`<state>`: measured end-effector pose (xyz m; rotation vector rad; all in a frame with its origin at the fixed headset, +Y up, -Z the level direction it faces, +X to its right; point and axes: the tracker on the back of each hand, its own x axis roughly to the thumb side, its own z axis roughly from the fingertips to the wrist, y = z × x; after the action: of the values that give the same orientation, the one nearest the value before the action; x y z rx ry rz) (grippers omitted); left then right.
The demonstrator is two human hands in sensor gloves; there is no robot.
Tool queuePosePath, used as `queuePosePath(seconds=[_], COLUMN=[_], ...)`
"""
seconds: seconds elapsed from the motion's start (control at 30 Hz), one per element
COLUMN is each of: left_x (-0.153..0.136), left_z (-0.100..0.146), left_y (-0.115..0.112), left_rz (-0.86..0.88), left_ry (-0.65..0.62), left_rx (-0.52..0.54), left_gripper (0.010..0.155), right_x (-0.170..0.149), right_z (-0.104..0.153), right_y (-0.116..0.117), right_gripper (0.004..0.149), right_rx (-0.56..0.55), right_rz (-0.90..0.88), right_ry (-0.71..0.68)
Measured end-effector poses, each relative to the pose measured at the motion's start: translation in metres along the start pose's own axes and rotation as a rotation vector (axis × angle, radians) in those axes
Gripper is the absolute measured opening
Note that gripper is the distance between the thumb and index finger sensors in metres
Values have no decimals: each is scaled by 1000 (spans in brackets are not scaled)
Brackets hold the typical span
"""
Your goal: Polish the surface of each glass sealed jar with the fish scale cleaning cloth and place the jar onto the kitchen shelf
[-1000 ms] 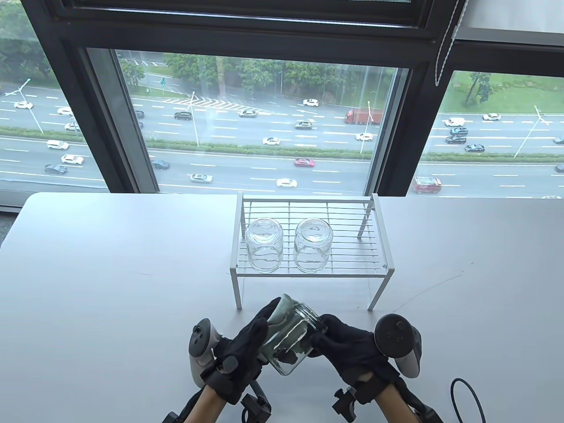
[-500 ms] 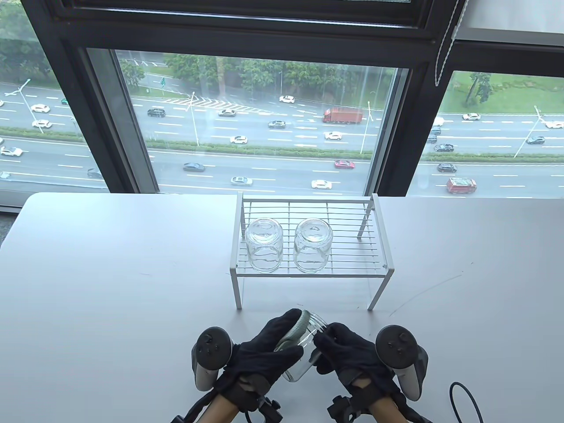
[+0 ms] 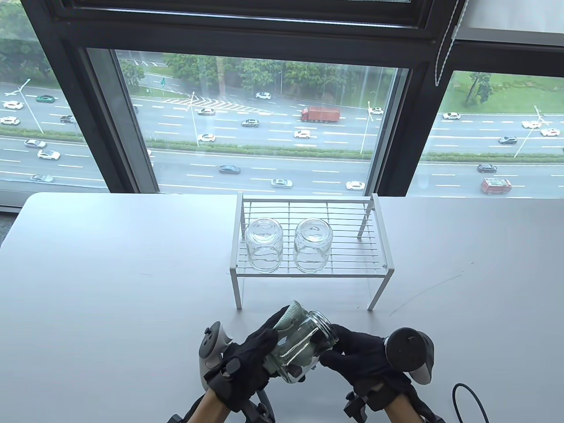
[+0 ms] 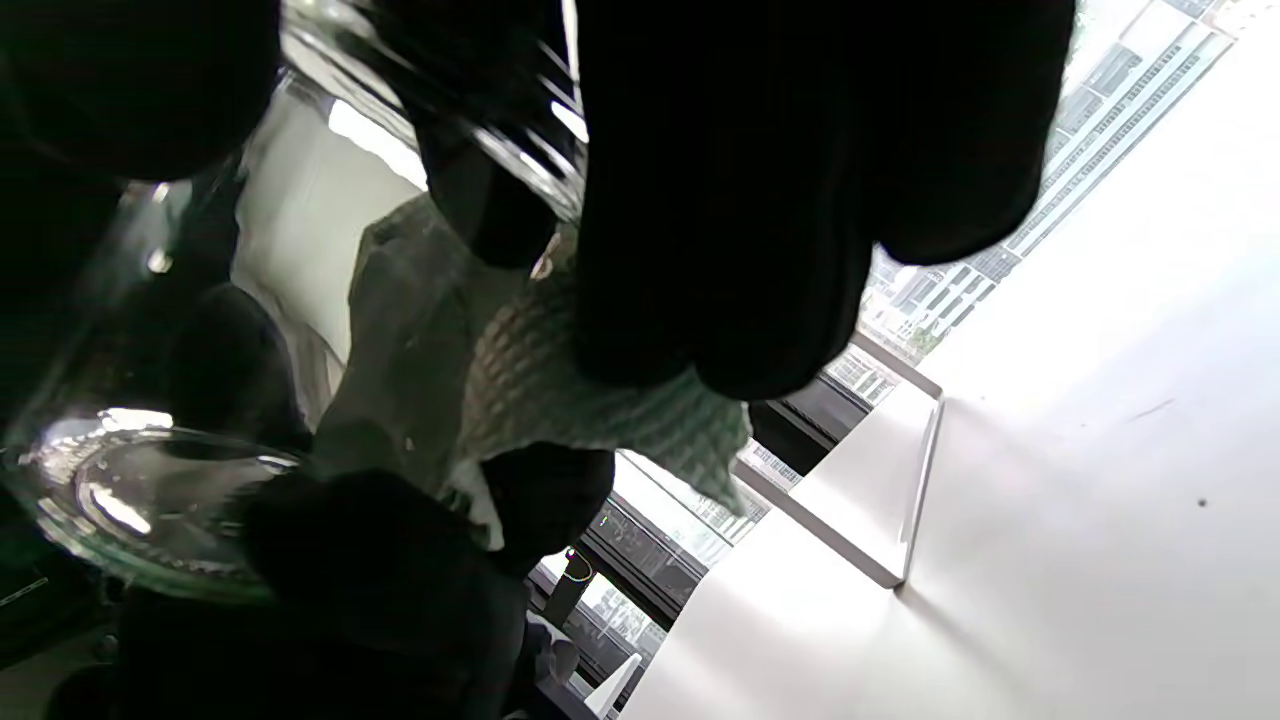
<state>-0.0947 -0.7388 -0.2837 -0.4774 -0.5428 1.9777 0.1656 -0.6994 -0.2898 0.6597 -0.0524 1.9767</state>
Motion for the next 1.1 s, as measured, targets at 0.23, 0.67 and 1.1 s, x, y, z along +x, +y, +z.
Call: queuePosePath(seconds=[0.23, 0.67, 1.1], left_x=[21, 12, 29], left_z=[4, 1, 5], left_y=[-1, -4, -6], left_rz=[-280, 47, -595], left_ry=[-25, -65, -159], left_rx=[26, -35, 143], left_gripper=[81, 78, 76], right_x=[8, 4, -5], right_z=[4, -3, 3], right_y=[2, -3, 4], right_gripper=[57, 66, 52], right_rx=[-180, 115, -68], right_rz=[166, -296, 1], right_ry=[15, 25, 177])
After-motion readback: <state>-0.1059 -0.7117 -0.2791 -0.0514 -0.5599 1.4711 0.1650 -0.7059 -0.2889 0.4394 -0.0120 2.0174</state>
